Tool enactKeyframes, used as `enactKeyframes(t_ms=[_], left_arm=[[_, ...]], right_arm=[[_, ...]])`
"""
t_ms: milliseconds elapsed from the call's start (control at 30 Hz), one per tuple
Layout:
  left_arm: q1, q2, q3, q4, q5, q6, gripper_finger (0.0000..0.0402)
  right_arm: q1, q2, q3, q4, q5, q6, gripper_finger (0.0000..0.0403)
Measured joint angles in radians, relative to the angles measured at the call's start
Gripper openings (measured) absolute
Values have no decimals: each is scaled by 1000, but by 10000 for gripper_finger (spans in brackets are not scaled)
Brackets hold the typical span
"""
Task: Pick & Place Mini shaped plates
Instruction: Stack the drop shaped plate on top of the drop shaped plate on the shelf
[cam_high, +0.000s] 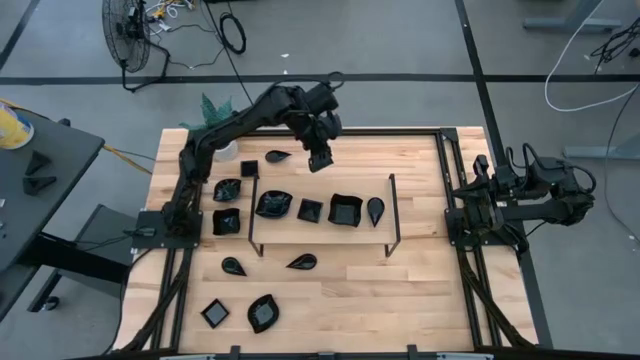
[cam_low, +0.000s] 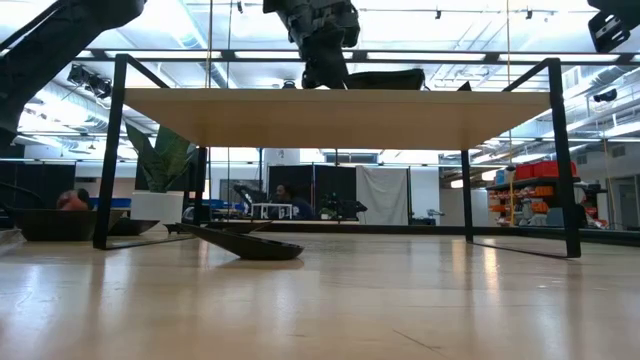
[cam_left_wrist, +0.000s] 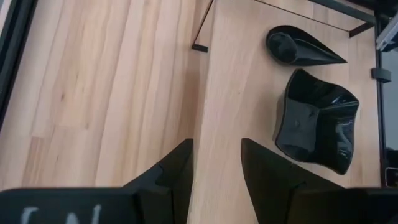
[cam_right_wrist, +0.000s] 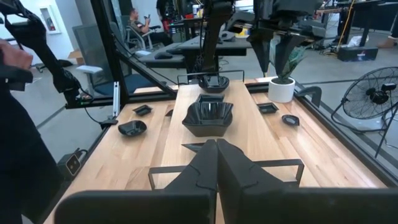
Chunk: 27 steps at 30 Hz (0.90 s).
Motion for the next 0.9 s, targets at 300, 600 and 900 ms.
enactKeyframes(t_ms=[300,600,900], left_arm=[[6,0,0,6,-42,26,140],[-13,0,0,144,-45,52,140],[-5,-16,0,222,-55,90,140]], right_arm=[[0,0,0,0,0,0,5],[0,0,0,0,0,0,5],[0,0,0,0,0,0,5]])
